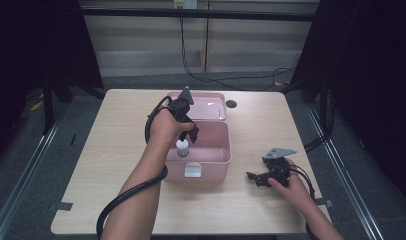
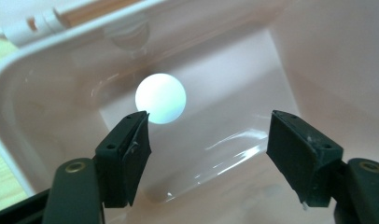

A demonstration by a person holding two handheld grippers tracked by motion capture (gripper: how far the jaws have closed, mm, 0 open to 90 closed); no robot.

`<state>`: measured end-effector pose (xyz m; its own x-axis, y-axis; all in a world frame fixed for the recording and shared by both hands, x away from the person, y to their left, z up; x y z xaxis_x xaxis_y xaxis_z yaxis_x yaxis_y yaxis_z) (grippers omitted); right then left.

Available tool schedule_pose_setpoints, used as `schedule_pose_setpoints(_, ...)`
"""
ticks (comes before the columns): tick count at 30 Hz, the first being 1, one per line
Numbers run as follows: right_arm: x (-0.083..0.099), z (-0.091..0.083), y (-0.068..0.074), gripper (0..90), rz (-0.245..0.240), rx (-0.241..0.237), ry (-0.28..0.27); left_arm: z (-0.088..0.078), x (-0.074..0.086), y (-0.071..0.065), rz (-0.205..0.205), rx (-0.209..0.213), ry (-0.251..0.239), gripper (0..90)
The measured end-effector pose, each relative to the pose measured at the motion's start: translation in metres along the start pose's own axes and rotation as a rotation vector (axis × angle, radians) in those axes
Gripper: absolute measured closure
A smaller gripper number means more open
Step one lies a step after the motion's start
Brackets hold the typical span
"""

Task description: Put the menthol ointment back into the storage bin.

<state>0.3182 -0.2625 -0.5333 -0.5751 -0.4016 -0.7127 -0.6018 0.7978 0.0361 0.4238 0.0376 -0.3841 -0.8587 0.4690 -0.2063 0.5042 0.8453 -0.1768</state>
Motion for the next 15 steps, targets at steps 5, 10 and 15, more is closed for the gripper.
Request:
schedule_pose_setpoints(5, 0.000, 0.000, 0.000, 9.4, 0.000, 0.000, 0.001, -0.010, -0.001, -0.003, 0.038, -0.001, -0.023, 26.1)
schedule_pose_setpoints(10, 0.000, 0.000, 0.000, 9.4, 0.000, 0.001, 0.000, -0.018, -0.001, -0.006, 0.080, -0.005, -0.039, 21.8)
schedule_pose_setpoints(15, 0.000, 0.000, 0.000, 9.4, 0.000, 0.000, 0.001, -0.024, -0.001, -0.008, 0.106, 0.000, -0.047, 19.9)
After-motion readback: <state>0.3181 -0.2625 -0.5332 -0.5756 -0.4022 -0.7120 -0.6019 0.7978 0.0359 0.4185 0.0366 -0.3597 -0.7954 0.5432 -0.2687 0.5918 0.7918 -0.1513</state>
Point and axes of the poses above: each handheld gripper's, and its own axes: z roughly forward along the jaws, x roughly out of its underside, y roughly to its left, the point moved 3 cm from there along z, roughly forward along the jaws, and after that the axes turned 1 degree about -x, right-handed, at the moved point
